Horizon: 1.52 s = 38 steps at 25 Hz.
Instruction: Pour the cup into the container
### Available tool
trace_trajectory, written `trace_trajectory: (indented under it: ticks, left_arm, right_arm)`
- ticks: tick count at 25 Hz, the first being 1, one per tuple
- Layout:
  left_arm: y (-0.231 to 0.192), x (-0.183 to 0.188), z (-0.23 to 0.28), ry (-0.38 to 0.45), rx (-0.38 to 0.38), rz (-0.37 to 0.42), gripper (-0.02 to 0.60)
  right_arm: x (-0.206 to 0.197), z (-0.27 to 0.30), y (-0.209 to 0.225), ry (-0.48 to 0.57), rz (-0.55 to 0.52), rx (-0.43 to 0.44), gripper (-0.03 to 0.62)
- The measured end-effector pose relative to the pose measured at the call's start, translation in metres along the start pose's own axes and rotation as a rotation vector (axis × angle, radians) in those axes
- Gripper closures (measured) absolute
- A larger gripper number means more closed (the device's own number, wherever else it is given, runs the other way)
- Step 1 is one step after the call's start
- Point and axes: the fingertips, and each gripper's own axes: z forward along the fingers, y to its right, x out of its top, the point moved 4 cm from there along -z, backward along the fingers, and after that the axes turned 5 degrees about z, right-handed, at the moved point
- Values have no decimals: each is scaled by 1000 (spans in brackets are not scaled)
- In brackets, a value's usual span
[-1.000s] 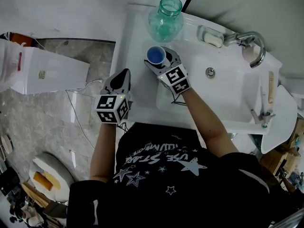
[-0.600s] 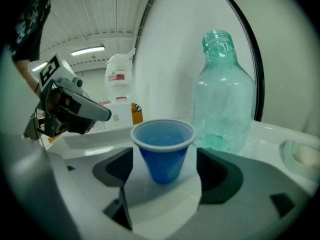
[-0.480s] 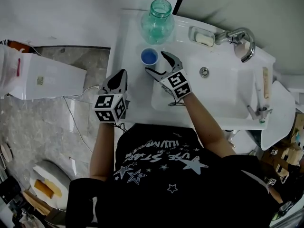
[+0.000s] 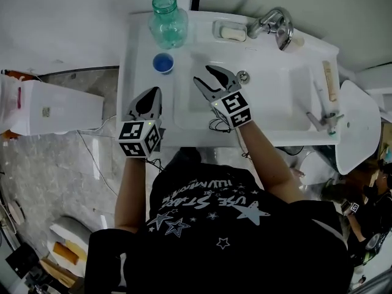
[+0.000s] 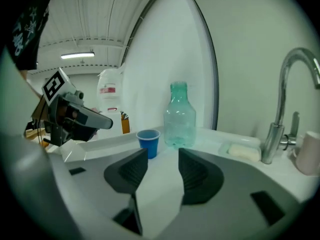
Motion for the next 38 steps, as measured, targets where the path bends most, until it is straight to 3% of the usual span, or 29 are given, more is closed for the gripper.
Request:
trace_trajectory:
  ticks: [11, 24, 38]
  left_arm:
    - [91, -6, -24, 26, -38, 38, 571]
    - [188, -27, -74, 68, -90, 73, 571]
    - [300, -59, -135, 88, -125, 105, 571]
  right_arm:
    - [10, -98, 4, 57, 3, -86, 586]
    - [-2, -225, -22, 130, -30, -162, 588]
    - [-56, -369, -49, 131, -12, -229, 588]
